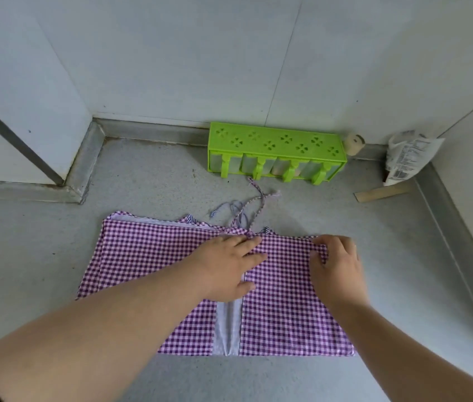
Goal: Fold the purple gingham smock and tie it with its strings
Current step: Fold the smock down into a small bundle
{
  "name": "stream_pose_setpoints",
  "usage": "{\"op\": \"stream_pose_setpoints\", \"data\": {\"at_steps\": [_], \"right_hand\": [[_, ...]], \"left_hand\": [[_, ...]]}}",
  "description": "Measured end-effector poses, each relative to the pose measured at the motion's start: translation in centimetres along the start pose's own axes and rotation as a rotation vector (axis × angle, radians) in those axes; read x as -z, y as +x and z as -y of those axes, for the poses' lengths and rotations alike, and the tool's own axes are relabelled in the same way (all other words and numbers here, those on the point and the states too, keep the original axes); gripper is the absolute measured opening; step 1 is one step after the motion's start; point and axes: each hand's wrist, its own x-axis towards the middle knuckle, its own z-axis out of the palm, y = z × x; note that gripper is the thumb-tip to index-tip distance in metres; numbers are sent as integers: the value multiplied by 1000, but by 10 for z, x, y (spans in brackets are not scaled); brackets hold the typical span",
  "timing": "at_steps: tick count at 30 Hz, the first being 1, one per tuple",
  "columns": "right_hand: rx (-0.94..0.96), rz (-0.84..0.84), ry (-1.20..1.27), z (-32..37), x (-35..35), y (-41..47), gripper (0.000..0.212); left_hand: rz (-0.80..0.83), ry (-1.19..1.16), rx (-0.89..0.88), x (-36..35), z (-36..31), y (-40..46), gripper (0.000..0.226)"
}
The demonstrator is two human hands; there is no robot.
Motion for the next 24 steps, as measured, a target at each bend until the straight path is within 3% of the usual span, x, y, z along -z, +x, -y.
{"op": "stream_pose_setpoints", "data": {"at_steps": [4, 7, 12, 15, 17, 20, 24], "right_hand": [[-64, 165, -212, -42, 0, -31, 45], [-22, 260, -336, -62, 2, -40, 53], [-77, 193, -433, -66, 10, -47, 62], [146, 108, -410, -53, 6, -63, 59], [329, 184, -407, -44, -4, -73, 61], [233, 336, -419, -56, -22, -77, 73], [204, 290, -421, -74, -32, -75, 79]], "left_hand": [[162, 57, 127, -6, -15, 11, 115], [203, 103, 168, -6, -25, 18, 129], [213, 113, 193, -10, -27, 20, 138], [225, 139, 200, -10, -32, 20, 142], [222, 150, 206, -11, -33, 22, 144], [220, 135, 209, -13, -31, 22, 145], [209, 130, 200, -15, -29, 21, 144]]}}
